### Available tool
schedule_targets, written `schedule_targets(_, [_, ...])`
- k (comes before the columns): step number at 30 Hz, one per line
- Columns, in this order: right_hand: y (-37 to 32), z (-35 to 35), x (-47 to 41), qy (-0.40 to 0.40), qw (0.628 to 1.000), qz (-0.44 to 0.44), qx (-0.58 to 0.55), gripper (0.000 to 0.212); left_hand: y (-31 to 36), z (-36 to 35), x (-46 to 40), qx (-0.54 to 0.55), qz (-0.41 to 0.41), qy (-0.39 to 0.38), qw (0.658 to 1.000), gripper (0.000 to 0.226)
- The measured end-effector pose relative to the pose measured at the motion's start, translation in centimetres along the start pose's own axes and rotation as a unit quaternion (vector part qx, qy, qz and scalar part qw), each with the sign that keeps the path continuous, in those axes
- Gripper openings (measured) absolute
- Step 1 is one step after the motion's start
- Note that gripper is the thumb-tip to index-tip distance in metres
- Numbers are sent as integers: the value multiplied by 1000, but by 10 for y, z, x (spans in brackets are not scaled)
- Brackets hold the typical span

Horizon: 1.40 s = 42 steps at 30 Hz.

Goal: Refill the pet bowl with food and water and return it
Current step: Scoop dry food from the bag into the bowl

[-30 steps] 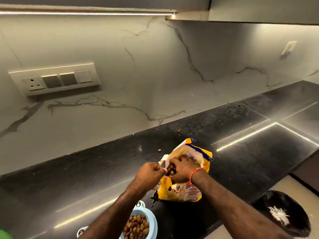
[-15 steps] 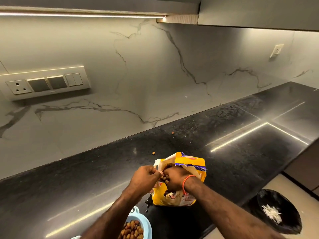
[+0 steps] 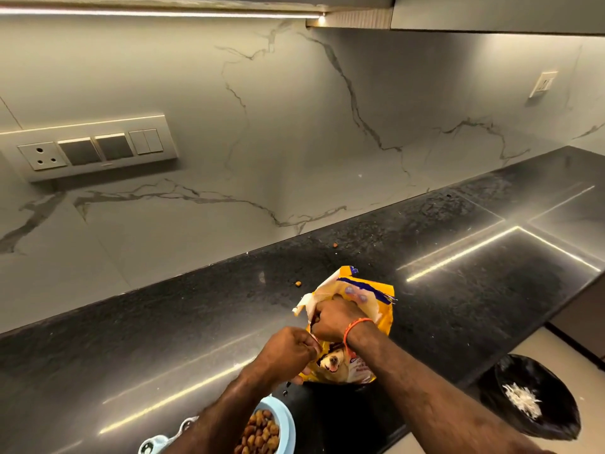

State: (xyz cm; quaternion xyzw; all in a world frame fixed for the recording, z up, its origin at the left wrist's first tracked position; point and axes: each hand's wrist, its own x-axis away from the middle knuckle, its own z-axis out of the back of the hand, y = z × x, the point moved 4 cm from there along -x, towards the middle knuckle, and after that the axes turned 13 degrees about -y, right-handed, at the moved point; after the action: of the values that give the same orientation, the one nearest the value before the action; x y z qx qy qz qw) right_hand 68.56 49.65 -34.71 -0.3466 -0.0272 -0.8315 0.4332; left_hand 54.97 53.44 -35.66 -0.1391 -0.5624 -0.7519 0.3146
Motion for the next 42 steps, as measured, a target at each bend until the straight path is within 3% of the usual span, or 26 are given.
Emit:
schedule_targets(4, [-1, 11, -4, -82, 995, -16, 49, 40, -2, 3, 2, 7, 3, 3, 1000, 16])
schedule_targets(8, [2, 8, -6, -100, 991, -26, 84, 66, -6, 9, 2, 6, 2, 12, 1000, 15])
schedule_targets(11, [6, 1, -5, -115, 991, -11, 71, 72, -12, 13, 0, 15, 0, 22, 1000, 15])
schedule_targets(16, [10, -9, -2, -53, 997, 21, 60, 52, -13, 21, 0, 22, -14, 41, 999, 15])
schedule_targets(23, [21, 0, 1, -62, 997, 13, -37, 30, -13, 28, -1, 33, -20, 47, 998, 14])
schedule_targets(26, [25, 11, 3, -46, 992, 1, -116, 12, -13, 30, 0, 37, -25, 48, 998, 14])
schedule_targets(28, [28, 19, 0, -35, 975, 11, -217, 12, -14, 31, 2, 45, -26, 51, 997, 13])
schedule_targets(32, [39, 20, -6, -52, 883, -14, -467, 18, -14, 31, 4, 60, -22, 49, 997, 13])
schedule_targets(36, [44, 19, -1, -103, 818, -69, -561, 7, -13, 30, 5, 70, -22, 45, 996, 14])
schedule_targets(42, [35, 18, 2, -102, 754, -35, -648, 8, -14, 28, 9, 126, -23, 22, 992, 13])
